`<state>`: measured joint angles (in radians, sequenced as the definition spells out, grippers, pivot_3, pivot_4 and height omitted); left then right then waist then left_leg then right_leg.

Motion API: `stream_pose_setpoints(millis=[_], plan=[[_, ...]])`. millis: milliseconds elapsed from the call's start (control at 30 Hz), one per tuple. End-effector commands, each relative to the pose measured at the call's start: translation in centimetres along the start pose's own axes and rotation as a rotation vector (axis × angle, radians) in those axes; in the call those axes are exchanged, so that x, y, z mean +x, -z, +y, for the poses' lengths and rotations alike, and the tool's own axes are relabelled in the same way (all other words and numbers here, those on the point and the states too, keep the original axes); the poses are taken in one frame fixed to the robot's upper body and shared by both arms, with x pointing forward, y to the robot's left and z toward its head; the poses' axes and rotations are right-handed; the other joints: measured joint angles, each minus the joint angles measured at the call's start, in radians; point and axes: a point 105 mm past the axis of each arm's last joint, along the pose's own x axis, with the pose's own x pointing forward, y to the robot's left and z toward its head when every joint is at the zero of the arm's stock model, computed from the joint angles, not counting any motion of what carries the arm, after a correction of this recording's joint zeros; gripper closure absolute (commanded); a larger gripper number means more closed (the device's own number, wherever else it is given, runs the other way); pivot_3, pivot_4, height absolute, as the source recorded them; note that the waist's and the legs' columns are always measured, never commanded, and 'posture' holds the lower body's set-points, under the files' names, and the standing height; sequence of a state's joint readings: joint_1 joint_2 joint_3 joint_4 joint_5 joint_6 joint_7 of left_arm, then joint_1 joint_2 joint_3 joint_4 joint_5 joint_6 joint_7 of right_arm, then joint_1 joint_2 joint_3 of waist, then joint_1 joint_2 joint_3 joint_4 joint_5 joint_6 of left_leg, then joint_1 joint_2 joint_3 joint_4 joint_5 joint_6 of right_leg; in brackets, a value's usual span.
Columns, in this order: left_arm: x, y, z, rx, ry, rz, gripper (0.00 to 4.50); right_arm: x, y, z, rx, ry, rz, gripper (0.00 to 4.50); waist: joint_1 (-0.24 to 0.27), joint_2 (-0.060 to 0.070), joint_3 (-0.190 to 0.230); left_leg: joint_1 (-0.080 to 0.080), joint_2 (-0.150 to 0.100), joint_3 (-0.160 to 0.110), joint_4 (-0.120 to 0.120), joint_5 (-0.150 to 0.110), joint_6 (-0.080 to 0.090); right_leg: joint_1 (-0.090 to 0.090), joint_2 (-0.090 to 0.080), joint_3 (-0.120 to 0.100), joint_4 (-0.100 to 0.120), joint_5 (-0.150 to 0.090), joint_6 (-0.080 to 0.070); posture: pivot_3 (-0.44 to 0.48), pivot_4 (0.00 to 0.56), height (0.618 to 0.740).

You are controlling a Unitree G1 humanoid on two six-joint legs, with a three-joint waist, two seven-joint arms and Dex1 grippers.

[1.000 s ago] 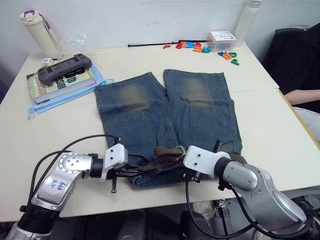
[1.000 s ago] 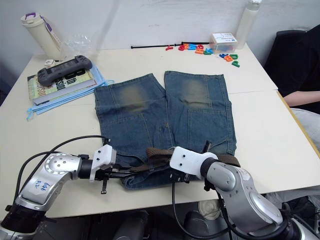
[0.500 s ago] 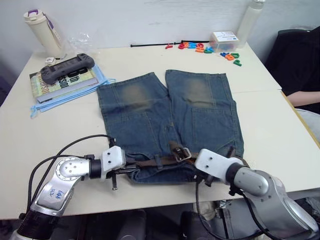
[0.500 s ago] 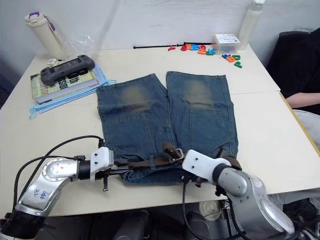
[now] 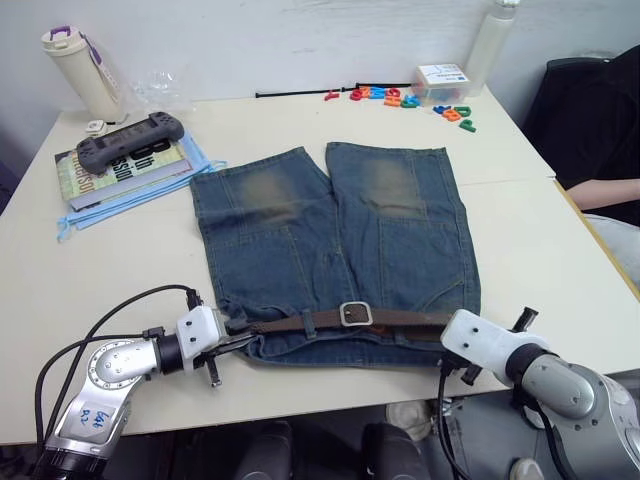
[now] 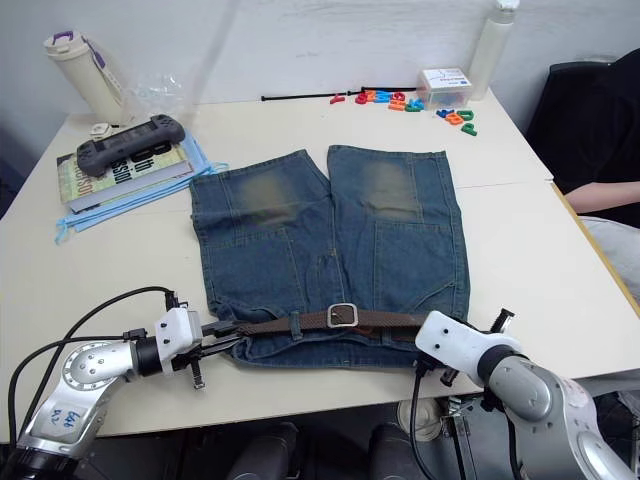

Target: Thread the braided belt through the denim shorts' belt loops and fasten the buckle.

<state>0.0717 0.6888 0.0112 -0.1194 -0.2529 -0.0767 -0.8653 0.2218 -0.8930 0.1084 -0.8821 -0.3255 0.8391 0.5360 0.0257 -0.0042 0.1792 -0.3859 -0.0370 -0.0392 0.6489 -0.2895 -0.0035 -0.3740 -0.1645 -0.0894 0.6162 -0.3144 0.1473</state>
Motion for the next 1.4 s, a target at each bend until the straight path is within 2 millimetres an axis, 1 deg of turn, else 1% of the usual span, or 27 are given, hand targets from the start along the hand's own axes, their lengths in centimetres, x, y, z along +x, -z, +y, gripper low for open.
stream_pose_setpoints(millis=[33,133,300,633,800,967,1133,1400], plan=[[-3.1,5.4,0.8,-0.174,-0.125,0.183,4.46,-2.0,0.0,-3.1,-0.045,0.188,0.021,4.50,0.000,0.000,0.000,0.000,0.000,0.000,0.000,0.000,0.000,0.000,0.000,0.000,0.000,0.000,0.000,0.000,0.150,0.713],[-3.5,5.9,1.1,-0.213,-0.156,0.187,4.46,-2.1,0.6,-3.4,-0.051,0.201,0.042,4.50,-0.001,0.002,-0.001,0.001,0.000,0.000,0.000,0.000,0.000,0.000,0.000,0.000,0.000,0.000,0.000,0.000,0.150,0.713],[-4.0,6.3,1.5,-0.230,-0.184,0.201,4.46,-2.2,1.1,-3.9,-0.055,0.222,0.060,4.50,-0.001,0.004,-0.003,0.001,0.000,0.000,0.000,0.000,0.000,0.000,0.000,0.000,0.000,0.000,0.000,0.000,0.150,0.713],[-3.9,6.0,1.8,-0.235,-0.203,0.191,4.46,-1.8,0.7,-4.2,-0.060,0.236,0.049,4.50,0.000,0.004,-0.003,0.001,0.000,0.000,0.000,0.000,0.000,0.000,0.000,0.000,0.001,0.000,0.000,0.000,0.150,0.713],[-4.4,6.3,2.1,-0.251,-0.229,0.204,4.46,-1.9,1.4,-4.6,-0.053,0.257,0.082,4.50,0.000,0.004,-0.003,0.001,0.000,0.000,0.000,0.000,0.000,0.000,0.000,0.001,0.001,0.000,0.000,0.000,0.150,0.713],[-5.0,6.8,2.3,-0.277,-0.256,0.214,4.46,-2.3,2.7,-4.9,-0.027,0.283,0.140,4.50,0.000,0.004,-0.003,0.001,0.001,0.000,0.000,0.000,0.000,0.000,0.000,0.001,0.001,0.000,-0.001,0.000,0.150,0.713],[-5.1,7.1,2.3,-0.287,-0.263,0.221,4.46,-2.6,3.8,-5.1,0.000,0.307,0.191,4.50,0.000,0.004,-0.003,0.001,0.001,0.000,0.000,0.000,0.000,0.000,0.000,0.001,0.001,0.000,-0.001,0.000,0.150,0.713],[-5.4,7.3,2.2,-0.292,-0.267,0.227,4.46,-2.9,4.7,-5.5,0.037,0.352,0.240,4.50,0.000,0.004,-0.003,0.001,0.001,0.000,0.000,-0.001,0.000,0.000,0.000,0.001,0.001,0.000,-0.001,0.000,0.150,0.713]])
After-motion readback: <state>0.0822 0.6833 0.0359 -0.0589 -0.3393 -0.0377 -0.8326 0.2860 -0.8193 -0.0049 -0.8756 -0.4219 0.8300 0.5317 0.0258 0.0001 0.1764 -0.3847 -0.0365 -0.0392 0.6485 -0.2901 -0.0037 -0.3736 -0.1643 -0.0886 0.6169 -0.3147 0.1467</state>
